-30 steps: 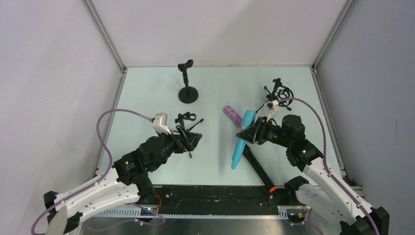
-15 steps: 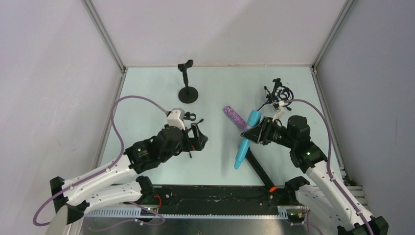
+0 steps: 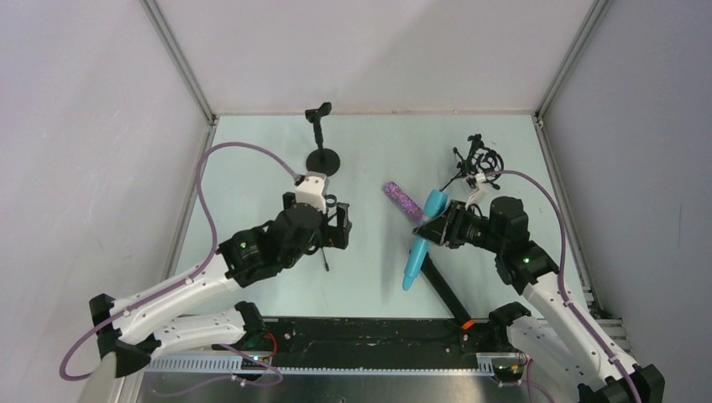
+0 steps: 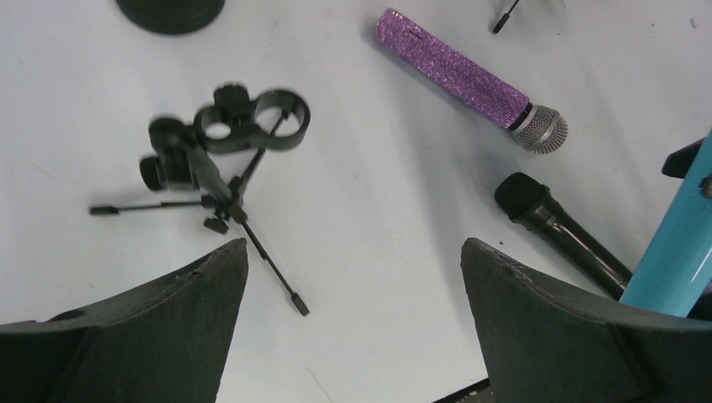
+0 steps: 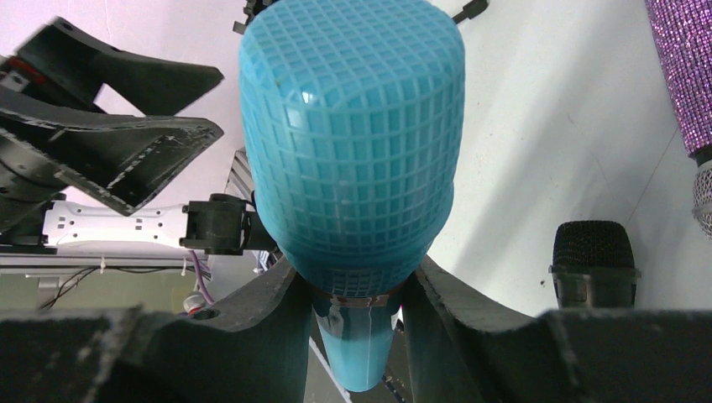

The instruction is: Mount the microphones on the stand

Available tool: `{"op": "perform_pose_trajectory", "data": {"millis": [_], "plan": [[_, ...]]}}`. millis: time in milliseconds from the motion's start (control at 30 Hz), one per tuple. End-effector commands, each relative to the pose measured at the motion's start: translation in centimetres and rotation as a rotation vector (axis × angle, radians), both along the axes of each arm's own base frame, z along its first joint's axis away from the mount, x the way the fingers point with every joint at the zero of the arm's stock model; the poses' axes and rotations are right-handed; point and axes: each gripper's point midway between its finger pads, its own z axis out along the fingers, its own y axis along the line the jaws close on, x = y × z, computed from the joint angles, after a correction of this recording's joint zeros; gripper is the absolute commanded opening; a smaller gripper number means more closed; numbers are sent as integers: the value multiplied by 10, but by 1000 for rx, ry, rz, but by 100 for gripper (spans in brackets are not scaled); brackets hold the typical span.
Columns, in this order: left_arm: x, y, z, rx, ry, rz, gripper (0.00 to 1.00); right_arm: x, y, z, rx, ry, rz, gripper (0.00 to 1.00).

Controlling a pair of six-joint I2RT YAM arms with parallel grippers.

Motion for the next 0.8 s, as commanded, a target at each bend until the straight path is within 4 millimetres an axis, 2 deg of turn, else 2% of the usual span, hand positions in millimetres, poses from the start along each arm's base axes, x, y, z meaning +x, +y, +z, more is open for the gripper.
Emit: {"op": "perform_pose_trajectory", "data": {"millis": [0,233,333,467,533,567,667,767], "plan": [[19,-7,34,110,-113,-59,100,10,6,13,36,-65,11,0],[42,-40,55,180,-129,-210,100,17,18,21,94,-72,60,0],[52,-45,64,177,-133,-244,100,16,21,22,96,-89,86,0],[68,-38,72,148,-127,-268,100,16,22,24,98,-115,115,0],[76,-24,74,132,-123,-258,99,18,20,25,103,-119,117,0],[76,-22,70,142,-120,-279,100,18,20,25,105,-118,120,0],[83,2,59,173,-113,-248,100,18,18,26,108,-121,125,0],[82,14,53,179,-111,-260,100,16,18,27,111,-120,135,0]]}}
